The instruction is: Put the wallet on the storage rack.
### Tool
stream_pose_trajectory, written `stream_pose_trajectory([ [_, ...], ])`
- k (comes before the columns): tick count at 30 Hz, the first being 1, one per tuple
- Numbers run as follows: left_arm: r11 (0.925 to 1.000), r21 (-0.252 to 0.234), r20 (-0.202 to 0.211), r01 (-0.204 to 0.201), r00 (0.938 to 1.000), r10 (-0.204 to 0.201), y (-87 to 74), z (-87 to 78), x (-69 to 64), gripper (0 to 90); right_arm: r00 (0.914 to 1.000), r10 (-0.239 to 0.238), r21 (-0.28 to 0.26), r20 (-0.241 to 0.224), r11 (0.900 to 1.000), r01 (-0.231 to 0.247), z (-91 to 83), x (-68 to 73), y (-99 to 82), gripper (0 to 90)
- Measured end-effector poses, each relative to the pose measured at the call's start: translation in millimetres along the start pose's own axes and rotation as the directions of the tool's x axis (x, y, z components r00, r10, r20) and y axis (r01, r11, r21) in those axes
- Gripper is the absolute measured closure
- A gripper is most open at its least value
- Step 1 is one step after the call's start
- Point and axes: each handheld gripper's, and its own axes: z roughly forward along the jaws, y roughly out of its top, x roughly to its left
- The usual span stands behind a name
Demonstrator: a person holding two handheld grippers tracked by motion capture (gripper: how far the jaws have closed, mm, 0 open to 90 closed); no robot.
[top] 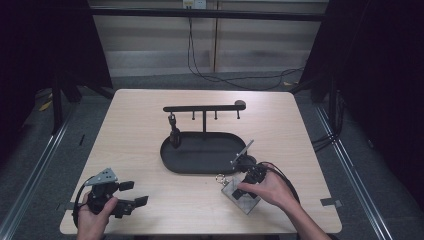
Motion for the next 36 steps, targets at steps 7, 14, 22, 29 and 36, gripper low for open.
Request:
stream_pose_trajectory([
  [7, 1.0000, 0.002, -0.001, 0.000, 1.0000, 0.000, 0.0, -0.2, 0.7, 16.7, 0.9998, -0.015, 0.019, -0.011, 0.9997, 0.015, 8.5, 0.6, 0.5, 26.4],
  [14, 1.0000, -0.002, -0.005, 0.002, 1.0000, -0.002, -0.1, -0.4, 0.6, 16.7, 0.9999, -0.014, 0.032, 0.001, 0.9994, 0.014, 14.5, 4.7, 2.3, 26.1],
  [22, 1.0000, 0.007, -0.008, 0.000, 1.0000, 0.001, 0.1, 0.0, -0.1, 17.5, 0.9991, -0.010, 0.047, 0.041, 0.9989, 0.008, 16.1, 9.9, 3.9, 26.9],
  [29, 1.0000, 0.007, -0.010, 0.002, 0.9999, -0.002, 0.0, -0.1, 0.3, 17.6, 0.9986, -0.012, 0.062, 0.051, 0.9980, 0.009, 14.5, 11.0, 6.1, 32.3],
  [36, 1.0000, 0.008, -0.013, 0.000, 0.9999, 0.000, 0.0, -0.7, 0.6, 17.7, 0.9974, -0.010, 0.081, 0.072, 0.9967, 0.004, 12.2, 13.9, 8.6, 34.3],
])
